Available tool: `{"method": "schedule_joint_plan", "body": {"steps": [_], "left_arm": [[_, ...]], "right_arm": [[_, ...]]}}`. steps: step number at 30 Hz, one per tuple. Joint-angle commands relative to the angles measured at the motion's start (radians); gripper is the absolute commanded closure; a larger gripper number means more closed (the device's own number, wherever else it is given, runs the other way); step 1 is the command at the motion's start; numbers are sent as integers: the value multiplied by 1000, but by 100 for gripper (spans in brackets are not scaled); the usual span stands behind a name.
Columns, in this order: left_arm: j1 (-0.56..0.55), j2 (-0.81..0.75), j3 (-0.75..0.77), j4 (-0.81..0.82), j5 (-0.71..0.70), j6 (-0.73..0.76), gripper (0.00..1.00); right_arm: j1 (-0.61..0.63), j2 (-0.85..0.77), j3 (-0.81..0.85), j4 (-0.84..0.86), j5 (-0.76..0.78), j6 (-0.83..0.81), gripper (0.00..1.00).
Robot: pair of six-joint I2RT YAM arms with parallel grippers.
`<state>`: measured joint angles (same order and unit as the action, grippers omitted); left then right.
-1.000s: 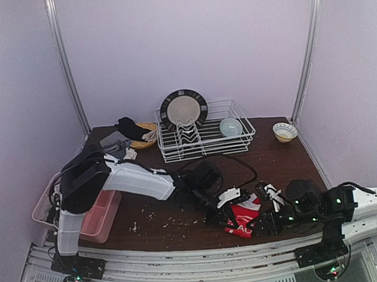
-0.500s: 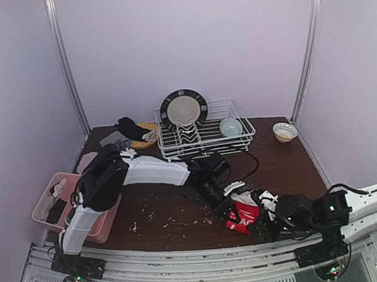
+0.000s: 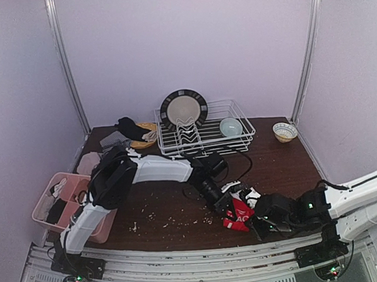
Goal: Roll the underwear
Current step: Roll the underwear at the center of the board.
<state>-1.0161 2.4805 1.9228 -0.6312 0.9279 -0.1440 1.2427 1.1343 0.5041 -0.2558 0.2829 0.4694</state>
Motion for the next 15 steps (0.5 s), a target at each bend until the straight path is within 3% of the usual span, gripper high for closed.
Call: {"method": "schedule_joint_plan", "body": {"steps": [1, 4, 9, 15], "left_arm": [[7, 35, 40, -9, 2, -34, 100], [7, 27, 40, -7, 2, -31, 91], [7, -6, 17, 2, -18, -25, 66], [7, -85, -70, 51, -62, -34, 21]], "right_arm": [[-57, 44, 4, 4, -6, 24, 74], [-101, 64, -16, 14, -40, 53, 78], [-131, 96, -28, 26, -78, 91, 82], [-161, 113, -53, 65, -116, 126, 84]]}}
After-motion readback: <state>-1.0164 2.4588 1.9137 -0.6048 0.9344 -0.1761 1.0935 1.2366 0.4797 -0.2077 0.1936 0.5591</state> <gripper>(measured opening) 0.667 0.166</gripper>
